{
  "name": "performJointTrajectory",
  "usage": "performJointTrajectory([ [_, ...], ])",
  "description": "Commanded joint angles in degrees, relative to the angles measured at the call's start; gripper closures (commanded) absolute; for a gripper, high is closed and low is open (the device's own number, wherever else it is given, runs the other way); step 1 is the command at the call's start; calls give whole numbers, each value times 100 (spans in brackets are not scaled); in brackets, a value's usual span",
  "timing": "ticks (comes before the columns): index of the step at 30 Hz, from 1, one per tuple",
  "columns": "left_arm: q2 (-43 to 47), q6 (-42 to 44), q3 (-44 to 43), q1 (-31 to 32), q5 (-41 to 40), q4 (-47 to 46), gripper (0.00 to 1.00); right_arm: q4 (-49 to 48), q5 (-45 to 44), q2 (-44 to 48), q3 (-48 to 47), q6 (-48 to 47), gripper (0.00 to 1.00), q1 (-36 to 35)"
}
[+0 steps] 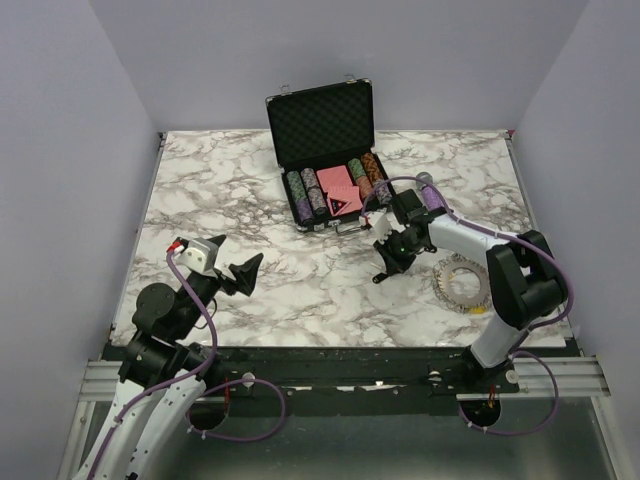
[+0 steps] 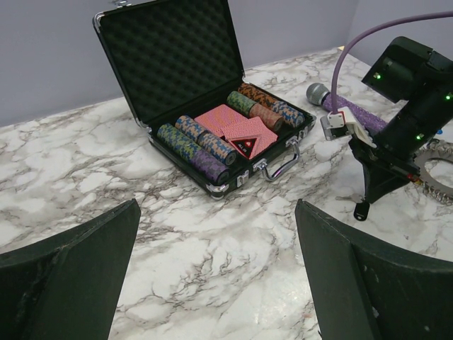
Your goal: Put the keys on the keyring
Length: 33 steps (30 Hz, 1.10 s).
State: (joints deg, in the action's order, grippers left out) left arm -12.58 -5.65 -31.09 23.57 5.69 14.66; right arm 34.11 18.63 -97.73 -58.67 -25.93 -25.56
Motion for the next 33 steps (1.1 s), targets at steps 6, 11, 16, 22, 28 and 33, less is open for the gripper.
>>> performJointTrajectory([
  [6, 54, -33, -2, -46, 230, -147, 1, 578, 384, 298, -319, -727, 100, -63],
  [11, 194, -6, 296, -46, 1528, -770, 1, 1255, 1352, 991, -390, -2430, 100, -247],
  [16, 151, -409, 586, -37, 2514, -1587, 2, 2387, 2257, 1336, -819, -4504, 99, -335],
  [22, -516, -1210, 798, 488, 3404, -2555, 20, 3505, 3329, 1493, -1234, -5720, 100, -564],
  [28, -1026, -430, 639, 2263, 2184, -2160, 27, 4033, 4358, 1845, -865, -6845, 100, -704],
  [33, -1755, 352, 666, 3687, 1085, -2352, 30, 4428, 4667, 1977, -637, -7634, 100, -722],
])
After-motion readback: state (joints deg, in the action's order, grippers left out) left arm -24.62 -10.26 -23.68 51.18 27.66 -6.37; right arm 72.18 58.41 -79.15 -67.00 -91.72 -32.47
